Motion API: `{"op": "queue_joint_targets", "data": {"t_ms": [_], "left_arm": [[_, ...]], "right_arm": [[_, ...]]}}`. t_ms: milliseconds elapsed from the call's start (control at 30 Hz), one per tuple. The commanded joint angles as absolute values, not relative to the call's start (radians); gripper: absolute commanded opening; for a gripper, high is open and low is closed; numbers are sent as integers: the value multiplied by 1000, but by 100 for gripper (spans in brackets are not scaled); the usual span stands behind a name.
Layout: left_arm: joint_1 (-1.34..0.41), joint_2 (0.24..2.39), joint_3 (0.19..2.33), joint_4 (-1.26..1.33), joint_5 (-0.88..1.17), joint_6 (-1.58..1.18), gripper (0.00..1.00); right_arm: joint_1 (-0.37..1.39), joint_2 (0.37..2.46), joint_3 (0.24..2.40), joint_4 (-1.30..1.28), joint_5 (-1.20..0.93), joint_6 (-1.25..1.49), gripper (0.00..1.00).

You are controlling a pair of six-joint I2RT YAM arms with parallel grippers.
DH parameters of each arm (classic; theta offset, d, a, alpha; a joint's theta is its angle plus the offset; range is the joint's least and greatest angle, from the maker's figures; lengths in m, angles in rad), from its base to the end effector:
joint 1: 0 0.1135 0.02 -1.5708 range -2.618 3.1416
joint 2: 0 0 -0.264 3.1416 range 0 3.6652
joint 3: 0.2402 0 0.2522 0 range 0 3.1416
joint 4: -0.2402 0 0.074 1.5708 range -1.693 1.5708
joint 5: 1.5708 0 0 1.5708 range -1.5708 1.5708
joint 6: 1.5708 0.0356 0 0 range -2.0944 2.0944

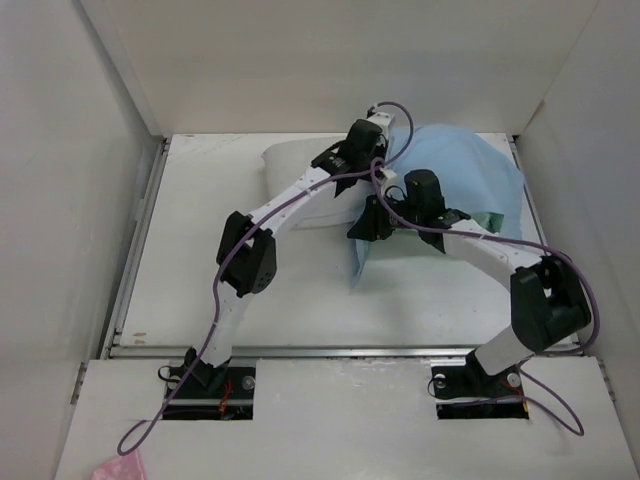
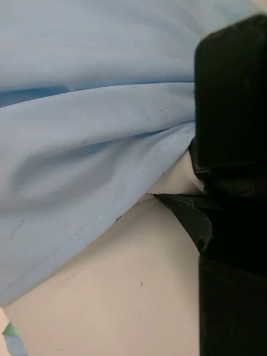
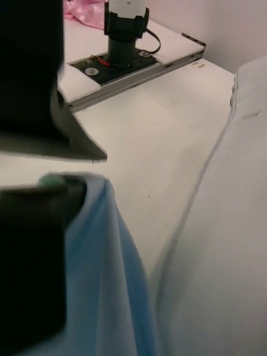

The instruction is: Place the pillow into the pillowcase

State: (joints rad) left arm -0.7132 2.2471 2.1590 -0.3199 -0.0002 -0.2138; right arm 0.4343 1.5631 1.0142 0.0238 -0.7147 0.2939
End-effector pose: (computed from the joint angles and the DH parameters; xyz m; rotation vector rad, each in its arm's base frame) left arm 0.4047 -0.3501 0.3141 0.5012 1.9659 -0.5959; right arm 0.3036 0.1666 0.2503 -0.6048 2.0864 1.1769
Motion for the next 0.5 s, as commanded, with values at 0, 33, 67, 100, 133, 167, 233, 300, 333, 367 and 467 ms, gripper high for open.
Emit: {"op": "queue_joint_targets", "data": {"t_ms": [0,33,67,100,133,167,233,300,333,367,467], "left_arm": [[-742,2169,2119,-181,-9,-239,0],[-742,2158,2090,-181,0,-239,0],[-742,2158,2074,-181,0,-239,0],[-742,2158,2059,-172,11,-239,0],[-732,2145,2042,-172,30,-250,0],[-723,2135,2011,-163,46,-250,0],[-723,2122,1979,-140,72,-261,0],[-712,2112,1953,-130,81,-261,0],[-712,2103,1953,-130,81,-261,0],[-712,2103,1953,-130,81,-261,0],[-703,2079,1919,-121,92,-261,0]], "right_arm": [[445,1462,1014,-40,-711,252,38],[445,1430,1002,-58,-659,241,45],[445,1364,993,-96,-625,232,53],[445,1335,992,-121,-588,232,60],[445,1307,992,-147,-502,221,70],[445,1257,992,-175,-448,221,73],[445,1218,1003,-264,-326,244,76],[433,1171,1017,-348,-108,282,80],[410,1157,1017,-368,26,345,83],[388,1144,1017,-382,69,376,83],[272,1135,1008,-391,124,494,84]]}}
